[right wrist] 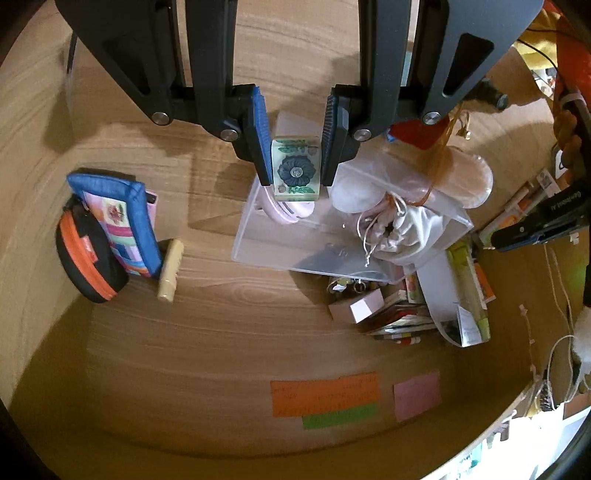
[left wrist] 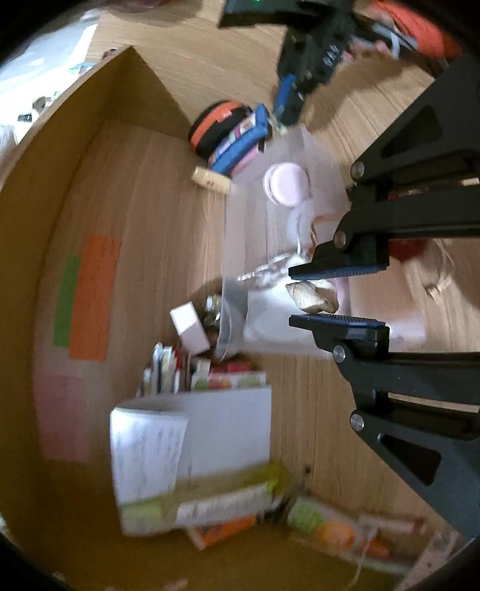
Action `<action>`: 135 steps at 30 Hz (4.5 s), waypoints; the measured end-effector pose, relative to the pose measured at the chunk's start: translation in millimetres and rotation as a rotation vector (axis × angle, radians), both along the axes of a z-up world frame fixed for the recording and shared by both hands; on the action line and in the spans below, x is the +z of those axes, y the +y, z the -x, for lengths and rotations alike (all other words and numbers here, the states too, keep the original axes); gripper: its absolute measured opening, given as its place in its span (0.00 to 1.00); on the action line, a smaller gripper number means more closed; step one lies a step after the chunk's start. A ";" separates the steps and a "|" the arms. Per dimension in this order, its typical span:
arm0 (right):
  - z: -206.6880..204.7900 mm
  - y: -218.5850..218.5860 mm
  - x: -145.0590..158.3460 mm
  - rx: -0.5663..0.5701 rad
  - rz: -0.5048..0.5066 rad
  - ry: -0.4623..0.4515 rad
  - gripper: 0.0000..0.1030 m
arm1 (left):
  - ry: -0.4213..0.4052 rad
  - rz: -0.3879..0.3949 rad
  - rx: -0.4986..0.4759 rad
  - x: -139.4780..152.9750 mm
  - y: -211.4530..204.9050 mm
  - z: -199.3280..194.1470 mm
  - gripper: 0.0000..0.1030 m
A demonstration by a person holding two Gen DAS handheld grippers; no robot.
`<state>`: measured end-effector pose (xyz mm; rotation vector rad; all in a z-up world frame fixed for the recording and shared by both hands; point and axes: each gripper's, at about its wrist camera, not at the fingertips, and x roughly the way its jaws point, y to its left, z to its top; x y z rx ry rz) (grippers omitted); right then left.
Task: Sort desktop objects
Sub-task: 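Place the shell and the badge into the clear box and release, then reach the left tool to the cream cup while the right tool grasps the green spray bottle, then grasp and lift the cream cup with the left tool while the right tool lifts the green bottle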
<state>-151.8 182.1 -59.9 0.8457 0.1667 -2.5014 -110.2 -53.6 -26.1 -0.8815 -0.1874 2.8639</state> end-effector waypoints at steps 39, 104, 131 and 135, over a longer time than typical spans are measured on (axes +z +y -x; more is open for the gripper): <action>11.3 -25.2 -15.1 -0.038 -0.043 -0.006 0.67 | -0.082 0.091 0.024 -20.8 20.0 29.6 0.73; -67.9 -38.4 -52.1 0.219 0.047 -0.137 0.37 | -0.352 0.021 0.022 -84.6 2.9 35.5 0.82; -52.4 -6.9 -7.6 0.145 0.117 -0.023 0.37 | -0.164 -0.015 0.079 -39.2 -11.4 -11.1 0.64; -44.2 -4.4 -6.2 0.130 0.123 -0.019 0.37 | -0.110 -0.044 0.061 -15.5 -14.7 -10.8 0.64</action>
